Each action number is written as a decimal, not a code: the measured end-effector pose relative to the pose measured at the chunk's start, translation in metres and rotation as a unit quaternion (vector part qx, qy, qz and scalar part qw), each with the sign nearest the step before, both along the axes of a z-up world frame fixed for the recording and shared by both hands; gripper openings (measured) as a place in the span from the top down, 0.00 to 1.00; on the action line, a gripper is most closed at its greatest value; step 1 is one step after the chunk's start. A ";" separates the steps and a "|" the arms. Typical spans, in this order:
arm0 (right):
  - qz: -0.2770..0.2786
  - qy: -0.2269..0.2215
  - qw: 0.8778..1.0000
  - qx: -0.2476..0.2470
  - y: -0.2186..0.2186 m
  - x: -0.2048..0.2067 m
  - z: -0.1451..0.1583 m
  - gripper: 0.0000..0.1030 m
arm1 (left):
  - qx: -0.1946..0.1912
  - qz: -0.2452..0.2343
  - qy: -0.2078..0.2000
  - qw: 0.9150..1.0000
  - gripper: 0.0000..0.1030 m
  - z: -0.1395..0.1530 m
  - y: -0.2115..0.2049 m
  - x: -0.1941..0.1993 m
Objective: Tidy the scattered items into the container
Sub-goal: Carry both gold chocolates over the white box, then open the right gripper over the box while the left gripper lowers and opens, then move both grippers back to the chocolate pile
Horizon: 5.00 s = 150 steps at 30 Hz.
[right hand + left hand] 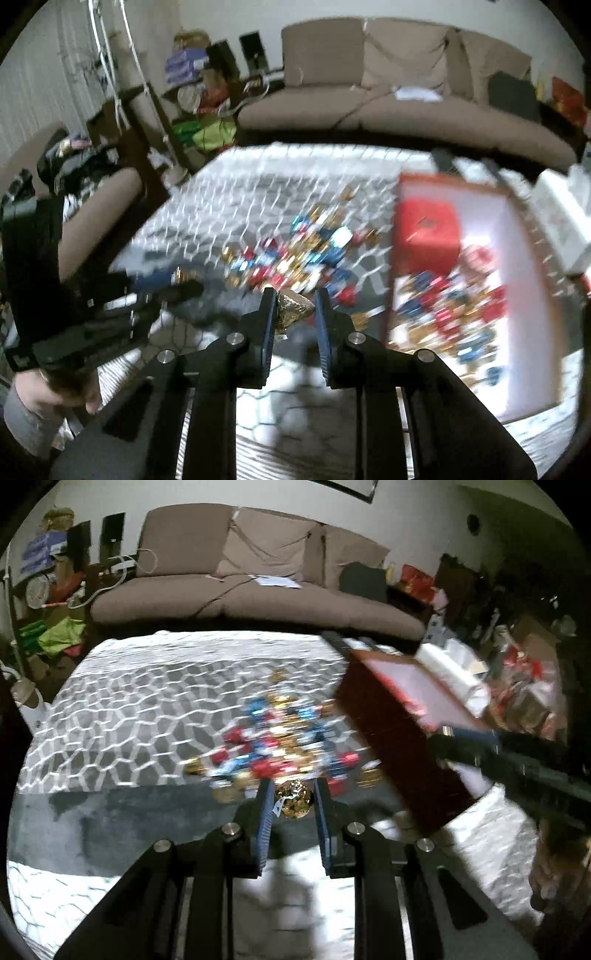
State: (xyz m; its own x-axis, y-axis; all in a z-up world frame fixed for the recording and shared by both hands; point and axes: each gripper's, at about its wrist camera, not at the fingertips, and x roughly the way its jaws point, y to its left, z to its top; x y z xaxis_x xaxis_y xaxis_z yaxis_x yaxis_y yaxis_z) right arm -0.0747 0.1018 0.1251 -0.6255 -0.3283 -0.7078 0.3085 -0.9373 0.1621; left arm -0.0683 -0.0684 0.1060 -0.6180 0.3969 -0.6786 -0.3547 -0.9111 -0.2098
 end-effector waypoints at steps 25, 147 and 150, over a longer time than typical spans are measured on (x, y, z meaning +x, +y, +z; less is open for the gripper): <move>-0.072 -0.044 0.996 -0.008 0.167 -0.068 -0.014 0.81 | -0.046 -0.028 -0.024 0.998 0.79 0.007 0.196 -0.069; -0.024 -0.018 0.999 -0.032 0.159 -0.048 -0.025 0.75 | -0.038 0.021 -0.044 0.998 0.59 0.004 0.180 -0.093; -0.023 -0.020 0.999 -0.031 0.158 -0.046 -0.027 0.75 | -0.030 0.027 -0.038 0.998 0.59 0.010 0.170 -0.090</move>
State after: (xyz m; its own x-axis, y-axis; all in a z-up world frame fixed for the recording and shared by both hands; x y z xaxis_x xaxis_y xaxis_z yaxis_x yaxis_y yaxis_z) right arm -0.1208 0.2599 0.0984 -0.6127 -0.3435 -0.7118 0.2575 -0.9382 0.2311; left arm -0.1583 0.1019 0.1162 -0.5837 0.3207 -0.7459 -0.2891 -0.9406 -0.1782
